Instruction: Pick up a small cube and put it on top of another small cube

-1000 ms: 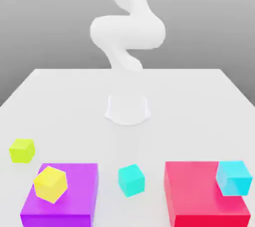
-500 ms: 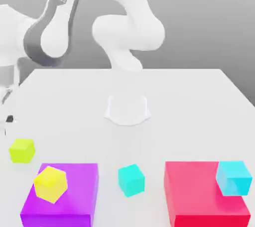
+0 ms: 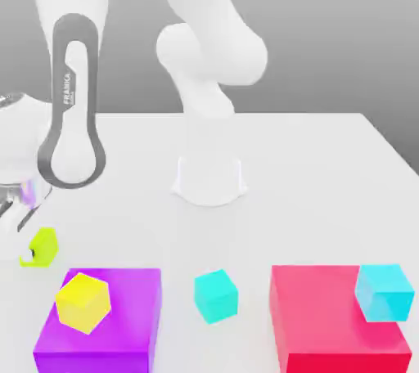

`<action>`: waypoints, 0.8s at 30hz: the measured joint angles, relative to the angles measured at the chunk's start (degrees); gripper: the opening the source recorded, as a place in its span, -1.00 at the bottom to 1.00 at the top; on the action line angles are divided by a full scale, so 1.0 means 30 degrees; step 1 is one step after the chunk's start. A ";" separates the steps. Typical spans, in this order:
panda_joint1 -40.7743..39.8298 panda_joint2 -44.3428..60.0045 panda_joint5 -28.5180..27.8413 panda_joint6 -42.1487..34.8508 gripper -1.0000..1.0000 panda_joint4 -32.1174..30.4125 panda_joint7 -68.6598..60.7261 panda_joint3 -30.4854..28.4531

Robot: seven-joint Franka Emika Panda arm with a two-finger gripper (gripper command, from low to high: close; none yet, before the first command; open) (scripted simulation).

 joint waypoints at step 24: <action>1.1860 -0.9278 -0.6804 -0.5861 -1.00 -0.3130 -0.5003 0.3359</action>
